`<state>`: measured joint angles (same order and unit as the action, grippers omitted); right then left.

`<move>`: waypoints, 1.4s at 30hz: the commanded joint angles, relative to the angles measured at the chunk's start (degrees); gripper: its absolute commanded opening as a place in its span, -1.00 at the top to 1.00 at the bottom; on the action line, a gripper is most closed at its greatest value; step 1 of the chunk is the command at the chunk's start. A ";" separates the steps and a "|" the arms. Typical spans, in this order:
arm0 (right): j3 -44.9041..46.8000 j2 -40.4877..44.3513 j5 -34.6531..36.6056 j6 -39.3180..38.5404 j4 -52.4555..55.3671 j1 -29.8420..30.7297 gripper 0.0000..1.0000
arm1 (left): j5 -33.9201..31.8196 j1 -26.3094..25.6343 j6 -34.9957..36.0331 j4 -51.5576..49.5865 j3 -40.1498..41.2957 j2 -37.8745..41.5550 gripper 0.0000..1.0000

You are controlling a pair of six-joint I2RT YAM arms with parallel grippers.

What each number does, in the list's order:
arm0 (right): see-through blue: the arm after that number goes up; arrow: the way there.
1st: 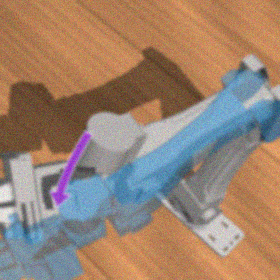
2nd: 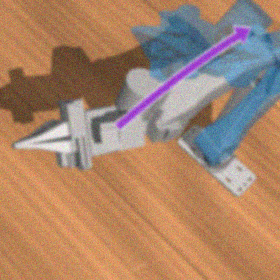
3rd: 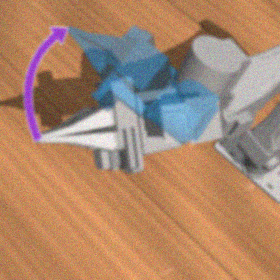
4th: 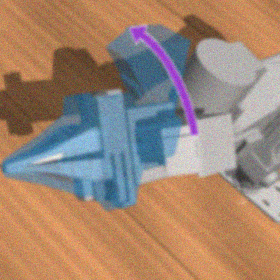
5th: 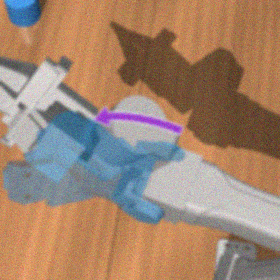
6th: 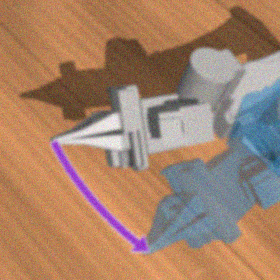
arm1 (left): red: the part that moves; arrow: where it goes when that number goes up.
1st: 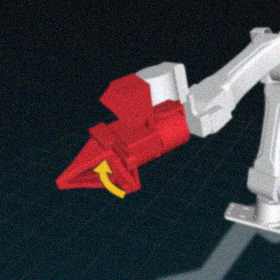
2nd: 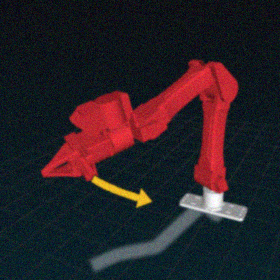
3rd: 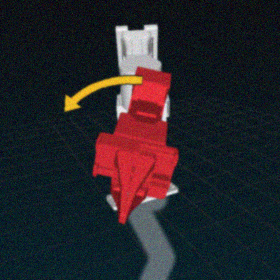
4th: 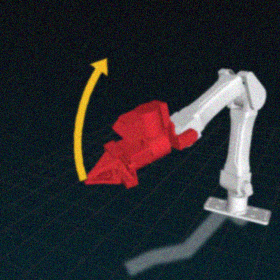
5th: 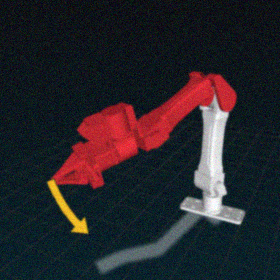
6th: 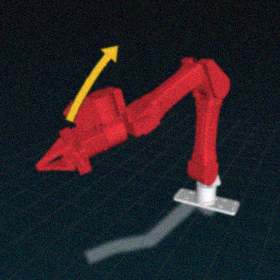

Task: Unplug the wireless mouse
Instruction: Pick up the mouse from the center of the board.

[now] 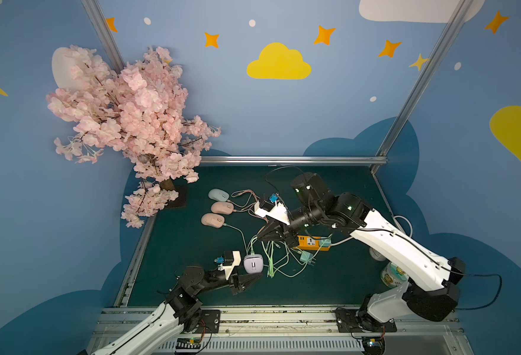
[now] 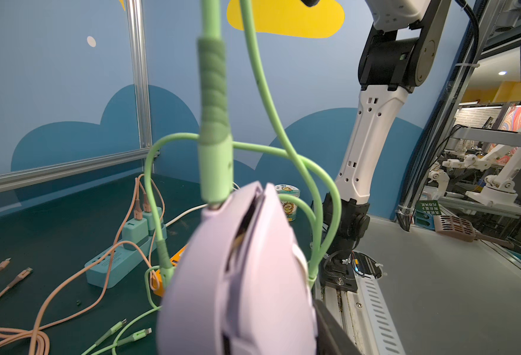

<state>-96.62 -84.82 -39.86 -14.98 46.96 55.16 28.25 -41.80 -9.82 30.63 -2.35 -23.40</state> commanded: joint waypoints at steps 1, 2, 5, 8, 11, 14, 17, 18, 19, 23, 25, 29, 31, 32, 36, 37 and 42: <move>-2.25 -0.74 -0.47 0.92 -1.89 -0.22 1.00 | -0.04 -0.26 0.40 -0.05 -0.13 0.12 -0.07; -2.41 -0.87 -0.40 0.92 -2.00 -0.22 1.00 | 0.12 -0.28 0.42 -0.18 -0.11 0.11 -0.03; -2.61 -1.32 -0.13 1.01 -2.22 -0.31 1.00 | 0.48 -0.30 0.68 -0.24 -0.29 0.02 0.09; -2.29 -1.49 1.15 1.40 -2.95 -0.31 1.00 | 0.50 -0.39 0.68 -0.80 -0.54 -0.06 0.19; -1.35 -1.21 2.90 2.26 -4.07 -0.57 1.00 | -0.07 -0.36 0.85 -2.10 -1.08 -0.06 0.27; -0.56 -0.82 4.36 3.46 -5.18 -0.92 1.00 | -0.43 -0.38 0.86 -2.13 -1.08 -0.07 0.27; 2.13 0.44 13.88 8.59 -8.74 -0.93 0.39 | -1.08 -0.39 1.33 -4.12 -1.71 0.34 0.27; 3.41 0.96 16.88 9.92 -9.85 -0.93 0.07 | -1.83 -0.39 1.76 -5.69 -2.31 0.58 0.27; 4.85 1.58 18.62 10.41 -10.65 -1.06 -0.03 | -3.17 -0.40 2.35 -8.37 -2.97 1.04 0.28; 9.92 3.04 16.42 12.42 -12.37 -1.41 -0.07 | -11.85 -0.39 3.07 -14.86 -4.07 3.10 0.31; 14.39 4.08 13.89 16.32 -16.50 -1.84 -0.05 | -17.09 -0.33 2.66 -16.73 -3.98 4.24 0.31; 21.26 4.29 6.94 24.57 -24.53 -2.51 -0.01 | -23.50 -0.08 2.23 -19.68 -3.90 5.86 0.29; 22.36 3.11 4.43 26.65 -26.66 -2.51 0.01 | -23.36 0.04 2.20 -19.35 -3.65 5.93 0.28; 22.57 2.31 4.05 27.80 -27.64 -2.51 0.04 | -22.87 0.06 1.98 -18.93 -3.46 5.83 0.27; 21.09 -1.15 5.04 31.48 -28.92 -2.42 0.16 | -22.19 0.06 2.01 -18.33 -3.45 4.88 0.26; 19.93 -2.37 5.50 32.35 -28.51 -2.36 0.17 | -22.15 0.03 2.00 -18.25 -3.54 4.65 0.26; 13.69 -7.55 11.81 32.94 -23.82 -0.71 0.19 | -21.92 0.16 2.00 -17.89 -3.45 4.00 0.26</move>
<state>-79.48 -90.89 -31.59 16.14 21.85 53.36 6.63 -41.89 -7.92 11.73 -4.71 -19.42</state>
